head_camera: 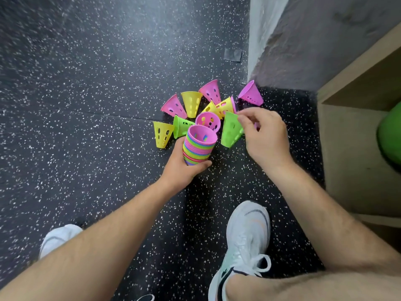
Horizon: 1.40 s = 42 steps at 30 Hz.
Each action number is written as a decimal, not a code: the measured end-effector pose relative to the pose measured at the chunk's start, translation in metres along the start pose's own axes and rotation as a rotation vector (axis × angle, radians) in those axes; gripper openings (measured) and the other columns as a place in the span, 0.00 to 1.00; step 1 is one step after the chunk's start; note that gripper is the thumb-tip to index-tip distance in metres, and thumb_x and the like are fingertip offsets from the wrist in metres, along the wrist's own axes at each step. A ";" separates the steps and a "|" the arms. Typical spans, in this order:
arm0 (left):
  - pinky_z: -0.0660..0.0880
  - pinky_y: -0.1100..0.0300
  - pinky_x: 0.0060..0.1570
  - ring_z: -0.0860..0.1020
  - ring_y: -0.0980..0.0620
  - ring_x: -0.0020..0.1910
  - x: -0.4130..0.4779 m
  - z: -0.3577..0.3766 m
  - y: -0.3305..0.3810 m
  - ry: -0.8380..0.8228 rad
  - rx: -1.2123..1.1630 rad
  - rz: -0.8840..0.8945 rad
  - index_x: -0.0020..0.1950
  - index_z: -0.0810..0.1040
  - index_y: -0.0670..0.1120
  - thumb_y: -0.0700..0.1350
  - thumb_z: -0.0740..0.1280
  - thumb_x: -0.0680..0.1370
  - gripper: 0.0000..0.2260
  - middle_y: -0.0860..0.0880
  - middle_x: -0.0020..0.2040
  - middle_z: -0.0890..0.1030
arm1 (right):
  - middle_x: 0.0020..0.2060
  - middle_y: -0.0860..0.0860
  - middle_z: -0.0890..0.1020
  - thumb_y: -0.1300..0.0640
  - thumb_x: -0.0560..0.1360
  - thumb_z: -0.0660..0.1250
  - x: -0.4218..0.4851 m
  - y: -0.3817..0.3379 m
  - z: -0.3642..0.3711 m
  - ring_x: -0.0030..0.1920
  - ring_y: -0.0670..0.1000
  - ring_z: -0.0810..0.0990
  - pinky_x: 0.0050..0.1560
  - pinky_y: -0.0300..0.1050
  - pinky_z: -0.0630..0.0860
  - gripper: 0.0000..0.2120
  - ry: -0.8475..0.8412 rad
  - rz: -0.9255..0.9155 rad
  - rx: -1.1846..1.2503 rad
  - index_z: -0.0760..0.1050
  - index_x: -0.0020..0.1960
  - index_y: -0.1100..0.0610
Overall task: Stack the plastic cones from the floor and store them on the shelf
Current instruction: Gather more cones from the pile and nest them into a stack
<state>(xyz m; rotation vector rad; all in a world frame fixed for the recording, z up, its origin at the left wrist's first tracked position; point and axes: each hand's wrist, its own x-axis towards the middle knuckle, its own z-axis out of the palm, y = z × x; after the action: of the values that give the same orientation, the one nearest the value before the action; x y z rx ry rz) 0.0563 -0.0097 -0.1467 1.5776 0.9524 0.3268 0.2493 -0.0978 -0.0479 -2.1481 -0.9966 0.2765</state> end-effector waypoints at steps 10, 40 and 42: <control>0.76 0.64 0.58 0.80 0.61 0.55 -0.003 0.001 -0.010 0.022 -0.047 0.015 0.70 0.67 0.55 0.46 0.83 0.69 0.35 0.56 0.59 0.80 | 0.52 0.51 0.78 0.57 0.78 0.70 -0.021 -0.013 0.036 0.56 0.50 0.76 0.60 0.44 0.73 0.05 -0.166 -0.347 0.053 0.82 0.52 0.57; 0.73 0.72 0.54 0.79 0.64 0.53 -0.003 -0.001 -0.006 0.013 -0.058 -0.020 0.73 0.67 0.52 0.46 0.81 0.71 0.35 0.58 0.58 0.79 | 0.56 0.56 0.80 0.60 0.81 0.66 0.028 0.027 0.045 0.57 0.48 0.76 0.60 0.28 0.65 0.08 -0.022 -0.219 0.017 0.82 0.57 0.60; 0.73 0.73 0.53 0.79 0.65 0.52 -0.003 0.000 -0.005 0.010 -0.054 -0.021 0.72 0.67 0.53 0.45 0.82 0.71 0.35 0.57 0.58 0.79 | 0.55 0.54 0.81 0.60 0.81 0.66 0.025 0.019 0.037 0.56 0.47 0.77 0.61 0.31 0.68 0.08 0.013 -0.238 0.070 0.82 0.57 0.59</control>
<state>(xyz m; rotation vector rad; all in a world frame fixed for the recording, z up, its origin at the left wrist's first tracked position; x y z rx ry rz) 0.0522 -0.0117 -0.1507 1.5173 0.9597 0.3433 0.2594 -0.0677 -0.0849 -1.9434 -1.2039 0.1793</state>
